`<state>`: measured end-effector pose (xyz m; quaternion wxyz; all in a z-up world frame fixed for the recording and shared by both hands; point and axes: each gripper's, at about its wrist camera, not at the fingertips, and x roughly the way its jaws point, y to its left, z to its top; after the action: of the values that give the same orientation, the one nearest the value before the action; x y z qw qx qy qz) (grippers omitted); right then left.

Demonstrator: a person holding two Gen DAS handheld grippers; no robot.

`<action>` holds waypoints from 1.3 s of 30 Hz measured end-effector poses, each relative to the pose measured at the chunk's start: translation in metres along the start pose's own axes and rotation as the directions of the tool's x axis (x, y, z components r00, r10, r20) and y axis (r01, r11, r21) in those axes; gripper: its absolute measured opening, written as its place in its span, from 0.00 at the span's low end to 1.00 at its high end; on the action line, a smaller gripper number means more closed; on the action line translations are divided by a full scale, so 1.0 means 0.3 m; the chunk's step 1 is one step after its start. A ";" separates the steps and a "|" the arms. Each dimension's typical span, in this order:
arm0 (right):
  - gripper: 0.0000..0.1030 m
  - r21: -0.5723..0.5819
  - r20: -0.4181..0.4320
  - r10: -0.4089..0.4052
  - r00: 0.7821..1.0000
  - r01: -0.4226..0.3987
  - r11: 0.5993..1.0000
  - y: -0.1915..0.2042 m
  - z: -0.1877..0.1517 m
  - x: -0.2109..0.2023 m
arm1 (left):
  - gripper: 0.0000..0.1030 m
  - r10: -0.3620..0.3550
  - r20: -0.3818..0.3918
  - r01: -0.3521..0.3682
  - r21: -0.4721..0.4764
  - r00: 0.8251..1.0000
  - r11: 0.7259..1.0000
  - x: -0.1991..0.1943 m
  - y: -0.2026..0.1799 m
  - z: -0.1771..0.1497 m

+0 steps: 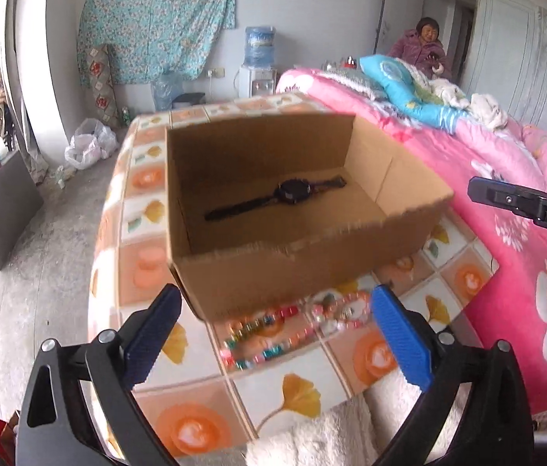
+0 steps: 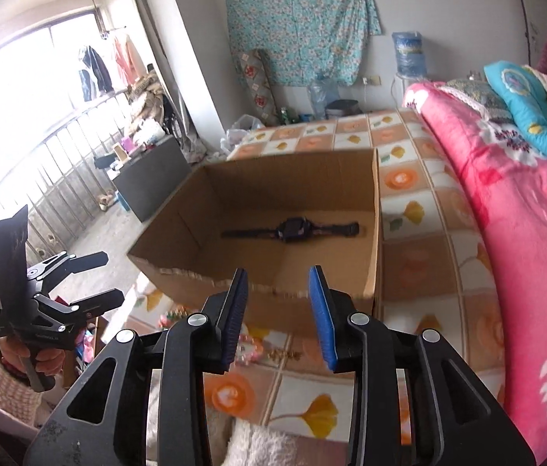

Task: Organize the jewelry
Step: 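Move the left gripper back toward the multicolour bead bracelet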

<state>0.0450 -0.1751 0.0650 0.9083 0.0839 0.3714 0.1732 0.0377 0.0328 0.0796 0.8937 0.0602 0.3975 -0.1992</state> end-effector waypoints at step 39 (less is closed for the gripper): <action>0.92 -0.034 -0.184 -0.324 0.928 0.323 0.946 -0.028 -0.284 0.288 | 0.96 0.117 -0.185 -0.123 -0.018 0.976 0.992 0.260 -0.064 -0.245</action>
<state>0.0446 -0.1483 -0.0538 0.8857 0.0033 0.4634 0.0289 0.0266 0.0108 -0.0266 0.8644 0.0891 0.4767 -0.1326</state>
